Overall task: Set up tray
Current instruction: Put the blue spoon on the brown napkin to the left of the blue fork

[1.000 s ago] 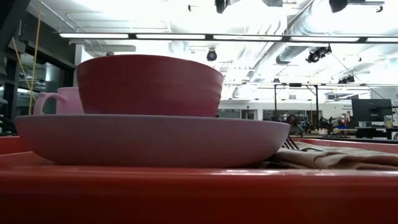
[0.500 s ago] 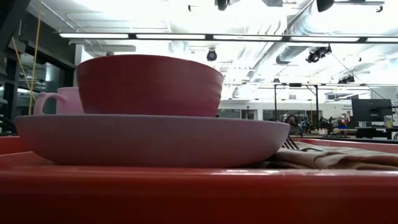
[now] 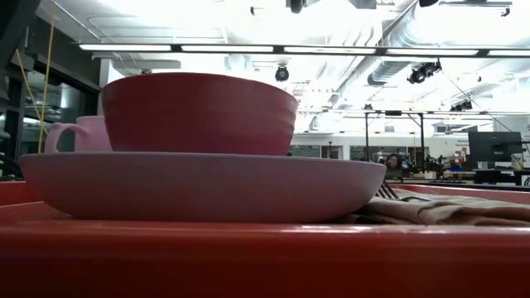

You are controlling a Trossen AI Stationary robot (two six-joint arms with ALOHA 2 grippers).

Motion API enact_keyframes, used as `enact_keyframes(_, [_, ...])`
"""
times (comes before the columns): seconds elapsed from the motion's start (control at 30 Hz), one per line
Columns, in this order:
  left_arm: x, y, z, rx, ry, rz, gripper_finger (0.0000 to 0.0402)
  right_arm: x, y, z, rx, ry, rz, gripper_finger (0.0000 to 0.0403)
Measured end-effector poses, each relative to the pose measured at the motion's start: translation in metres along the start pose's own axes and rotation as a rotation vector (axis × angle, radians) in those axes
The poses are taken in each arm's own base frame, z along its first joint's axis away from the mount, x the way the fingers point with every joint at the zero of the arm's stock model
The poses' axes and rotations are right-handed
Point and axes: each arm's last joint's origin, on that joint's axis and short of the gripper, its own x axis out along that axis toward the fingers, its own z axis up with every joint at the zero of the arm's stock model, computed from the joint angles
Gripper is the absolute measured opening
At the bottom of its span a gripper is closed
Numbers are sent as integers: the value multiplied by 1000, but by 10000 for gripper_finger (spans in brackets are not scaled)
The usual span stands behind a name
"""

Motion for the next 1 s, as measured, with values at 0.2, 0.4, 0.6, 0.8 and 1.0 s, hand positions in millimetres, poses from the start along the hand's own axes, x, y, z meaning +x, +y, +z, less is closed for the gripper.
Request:
enact_keyframes(0.2, [-1,-6,10,17,-102,-55,230,12,-1,0,14,-36,55,0])
enact_keyframes(0.4, [-1,-5,11,-14,-129,-19,213,24,-3,-2,29,-59,133,0])
enact_keyframes(0.6, [-1,-3,11,-15,-146,23,204,26,-3,1,42,-67,167,0])
enact_keyframes(0.8, [-1,-2,12,-20,-165,64,212,26,-3,0,40,-63,175,0])
enact_keyframes(1.0, [-1,-3,13,-29,-186,59,218,26,-3,0,53,-60,178,0])
